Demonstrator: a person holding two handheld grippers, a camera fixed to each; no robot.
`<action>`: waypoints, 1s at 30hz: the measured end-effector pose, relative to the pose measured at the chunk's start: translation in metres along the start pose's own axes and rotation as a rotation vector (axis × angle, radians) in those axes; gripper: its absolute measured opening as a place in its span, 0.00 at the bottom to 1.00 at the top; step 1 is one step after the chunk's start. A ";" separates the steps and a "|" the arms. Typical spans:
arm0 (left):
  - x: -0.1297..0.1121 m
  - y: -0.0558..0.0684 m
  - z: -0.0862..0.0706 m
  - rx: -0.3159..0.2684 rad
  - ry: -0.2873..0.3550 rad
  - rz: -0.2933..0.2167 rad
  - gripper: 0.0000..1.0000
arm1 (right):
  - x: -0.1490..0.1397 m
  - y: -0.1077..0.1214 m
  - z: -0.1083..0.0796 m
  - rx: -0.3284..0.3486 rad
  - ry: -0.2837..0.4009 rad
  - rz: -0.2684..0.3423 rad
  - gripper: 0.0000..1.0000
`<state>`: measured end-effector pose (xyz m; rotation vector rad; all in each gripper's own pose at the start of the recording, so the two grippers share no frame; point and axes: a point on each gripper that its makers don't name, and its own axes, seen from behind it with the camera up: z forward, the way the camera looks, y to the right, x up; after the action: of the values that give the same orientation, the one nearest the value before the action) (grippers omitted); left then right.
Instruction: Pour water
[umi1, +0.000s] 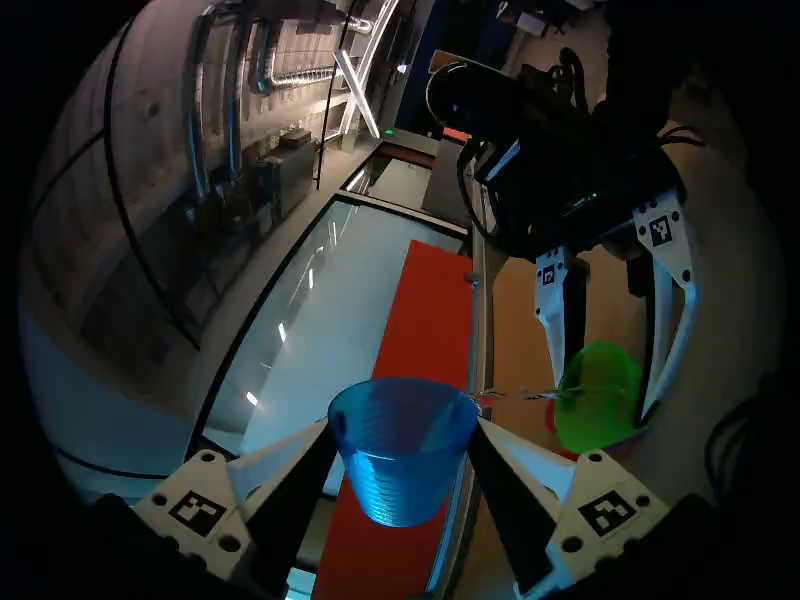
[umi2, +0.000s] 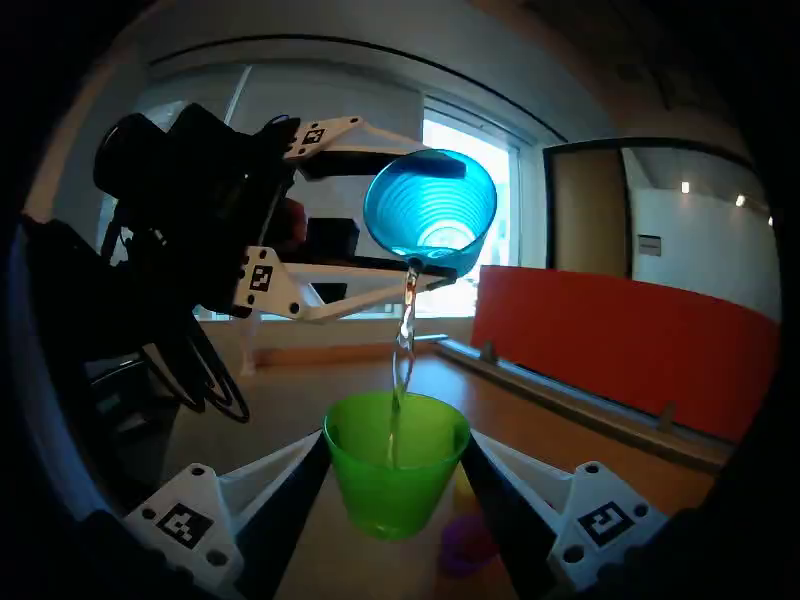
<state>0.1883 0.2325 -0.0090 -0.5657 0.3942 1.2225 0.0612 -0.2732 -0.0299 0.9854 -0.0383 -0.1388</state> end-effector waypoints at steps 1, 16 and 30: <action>0.000 0.000 0.000 0.001 0.001 0.002 0.86 | 0.000 0.000 0.000 0.000 0.000 0.000 0.91; 0.001 -0.006 0.001 0.011 -0.002 0.055 0.86 | 0.001 0.001 -0.001 -0.003 0.002 -0.003 0.91; -0.001 -0.005 0.001 0.014 -0.009 0.109 0.86 | 0.001 0.000 0.001 -0.004 0.006 -0.009 0.91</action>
<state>0.1925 0.2313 -0.0074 -0.5321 0.4299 1.3250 0.0625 -0.2739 -0.0297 0.9818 -0.0278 -0.1442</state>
